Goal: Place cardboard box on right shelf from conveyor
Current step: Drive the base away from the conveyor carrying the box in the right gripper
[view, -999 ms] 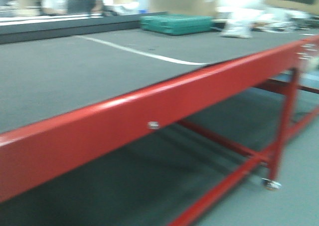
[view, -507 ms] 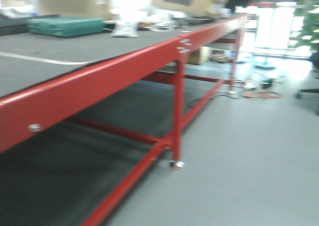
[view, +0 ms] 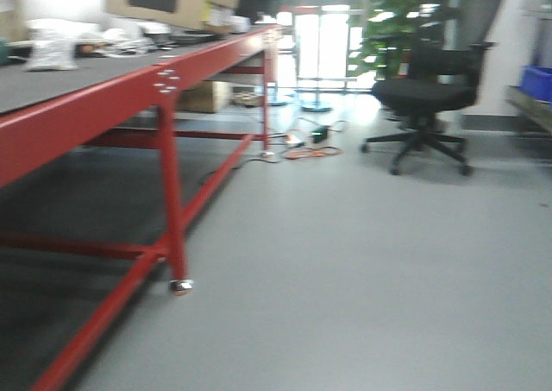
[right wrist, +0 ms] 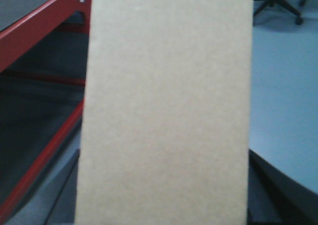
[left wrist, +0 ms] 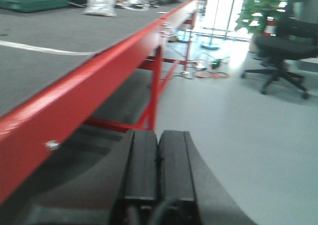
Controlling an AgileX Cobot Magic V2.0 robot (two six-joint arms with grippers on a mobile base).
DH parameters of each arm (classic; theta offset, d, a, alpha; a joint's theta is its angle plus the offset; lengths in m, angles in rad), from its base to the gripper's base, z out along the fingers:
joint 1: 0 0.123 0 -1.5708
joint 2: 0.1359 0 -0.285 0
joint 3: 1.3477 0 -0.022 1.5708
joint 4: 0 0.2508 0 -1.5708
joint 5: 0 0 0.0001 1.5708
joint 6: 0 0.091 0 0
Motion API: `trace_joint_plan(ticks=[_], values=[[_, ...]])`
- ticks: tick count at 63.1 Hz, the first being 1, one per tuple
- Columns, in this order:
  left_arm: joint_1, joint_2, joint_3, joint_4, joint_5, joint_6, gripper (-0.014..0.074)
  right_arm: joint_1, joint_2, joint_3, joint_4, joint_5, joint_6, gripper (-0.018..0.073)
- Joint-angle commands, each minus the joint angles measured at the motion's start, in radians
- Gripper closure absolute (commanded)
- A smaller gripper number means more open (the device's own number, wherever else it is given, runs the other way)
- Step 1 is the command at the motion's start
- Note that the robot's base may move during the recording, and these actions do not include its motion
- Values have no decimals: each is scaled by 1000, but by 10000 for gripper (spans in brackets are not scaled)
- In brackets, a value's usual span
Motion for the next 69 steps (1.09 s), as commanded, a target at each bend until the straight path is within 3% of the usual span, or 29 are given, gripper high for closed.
trace_joint_plan(ticks=[1,69], values=[[-6,-12,-3,-5,-84,-5,715,-6,11,-29,-19,-92,-12,324],[-6,-14,-3,-5,-84,-5,715,-6,8,-29,-19,-92,-12,324]])
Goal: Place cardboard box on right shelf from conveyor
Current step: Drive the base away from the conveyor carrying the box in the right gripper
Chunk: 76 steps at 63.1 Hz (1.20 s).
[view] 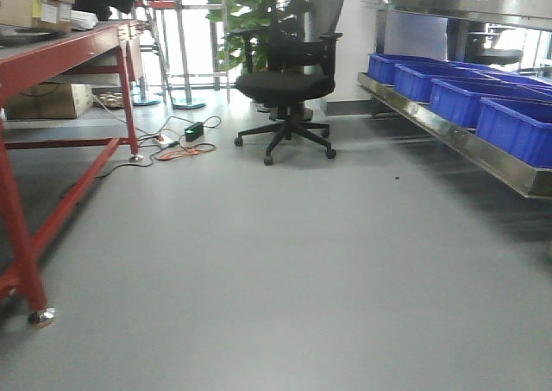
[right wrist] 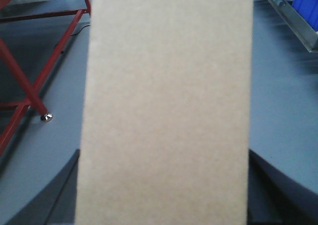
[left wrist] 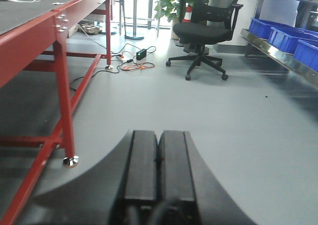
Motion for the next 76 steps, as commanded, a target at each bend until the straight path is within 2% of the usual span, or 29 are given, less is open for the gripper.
trace_joint_plan(ticks=[1,76], values=[[-6,-14,-3,-5,-84,-5,715,-4,10,-31,-17,-94,-12,324],[-6,-14,-3,-5,-84,-5,715,-4,10,-31,-17,-93,-12,324]])
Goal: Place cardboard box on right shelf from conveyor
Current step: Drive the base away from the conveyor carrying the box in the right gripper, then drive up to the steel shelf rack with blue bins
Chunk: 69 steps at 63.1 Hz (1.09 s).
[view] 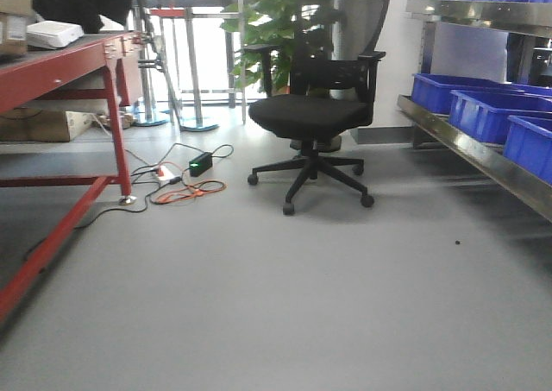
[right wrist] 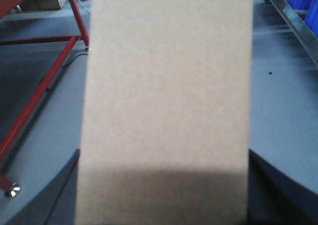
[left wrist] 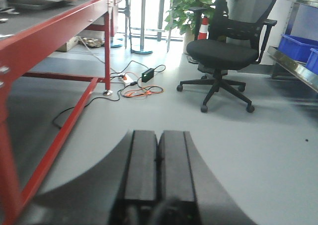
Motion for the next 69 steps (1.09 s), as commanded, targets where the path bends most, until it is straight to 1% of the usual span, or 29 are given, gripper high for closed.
trace_joint_plan(ticks=[1,69], values=[[-5,-14,-3,-5,-84,-5,715,-4,12,-31,-17,-93,-12,324],[-5,-14,-3,-5,-84,-5,715,-4,12,-31,-17,-90,-12,324]])
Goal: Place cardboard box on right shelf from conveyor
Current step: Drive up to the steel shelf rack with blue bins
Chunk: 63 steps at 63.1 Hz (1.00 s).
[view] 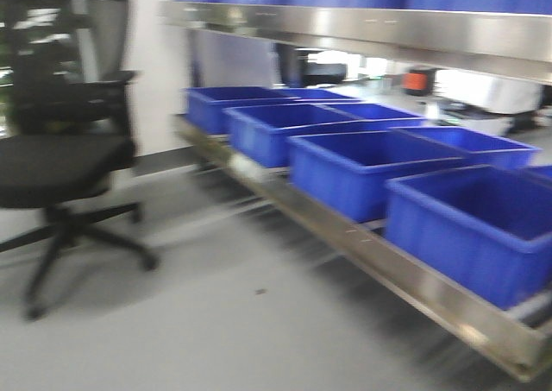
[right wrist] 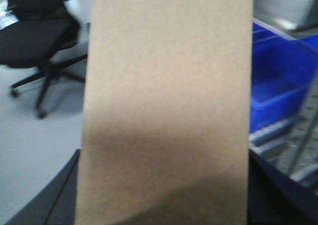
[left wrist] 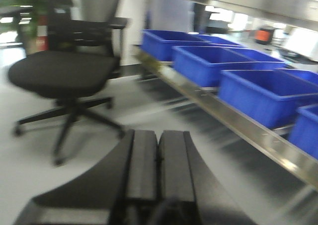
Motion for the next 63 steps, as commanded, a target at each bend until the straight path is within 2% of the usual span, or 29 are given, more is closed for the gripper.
trace_joint_plan(ticks=[1,63], values=[[-5,-14,-3,-5,-84,-5,715,-4,12,-31,-19,-90,-11,324],[-5,-14,-3,-5,-84,-5,715,-2,12,-31,-19,-90,-11,324]])
